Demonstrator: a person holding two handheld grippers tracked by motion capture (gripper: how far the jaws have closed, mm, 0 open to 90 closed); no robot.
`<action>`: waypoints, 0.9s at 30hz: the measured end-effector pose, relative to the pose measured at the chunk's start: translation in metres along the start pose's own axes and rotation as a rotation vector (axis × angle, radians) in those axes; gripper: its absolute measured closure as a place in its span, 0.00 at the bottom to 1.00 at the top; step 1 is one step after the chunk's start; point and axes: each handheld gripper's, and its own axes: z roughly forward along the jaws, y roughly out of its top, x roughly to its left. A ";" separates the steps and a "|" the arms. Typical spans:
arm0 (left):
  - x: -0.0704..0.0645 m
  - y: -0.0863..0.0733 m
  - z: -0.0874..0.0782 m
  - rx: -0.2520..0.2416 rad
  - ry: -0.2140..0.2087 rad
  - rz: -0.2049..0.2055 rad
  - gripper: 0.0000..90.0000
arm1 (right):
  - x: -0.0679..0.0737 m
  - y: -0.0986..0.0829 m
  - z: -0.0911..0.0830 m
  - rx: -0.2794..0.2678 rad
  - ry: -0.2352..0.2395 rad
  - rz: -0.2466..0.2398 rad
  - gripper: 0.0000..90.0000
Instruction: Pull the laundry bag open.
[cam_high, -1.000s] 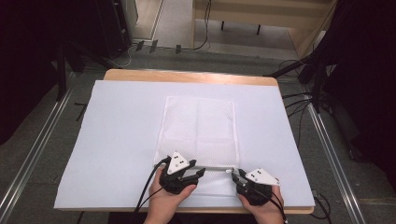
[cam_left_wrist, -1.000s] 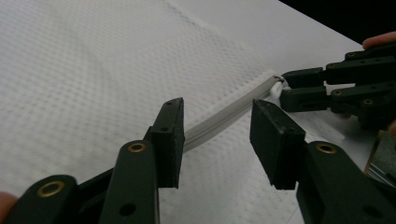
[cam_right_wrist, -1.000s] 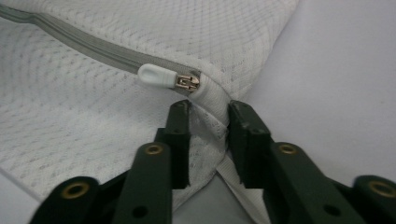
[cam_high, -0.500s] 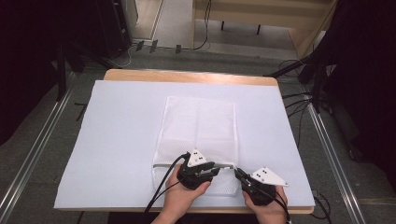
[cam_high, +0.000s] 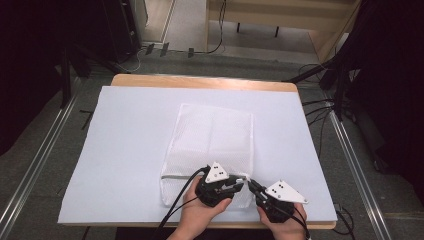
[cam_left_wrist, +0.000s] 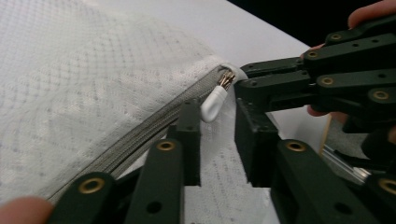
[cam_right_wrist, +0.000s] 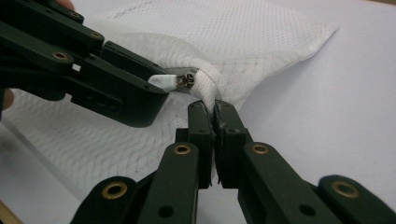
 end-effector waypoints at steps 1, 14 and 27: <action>0.003 0.001 -0.001 -0.004 -0.043 -0.015 0.85 | -0.001 0.000 0.000 0.000 -0.002 0.000 0.98; 0.004 0.006 -0.002 0.010 -0.046 -0.018 0.97 | 0.003 0.002 -0.001 0.001 0.008 -0.017 0.97; 0.011 0.004 -0.011 0.030 0.030 -0.012 0.98 | 0.007 0.007 -0.003 0.007 -0.001 -0.034 0.98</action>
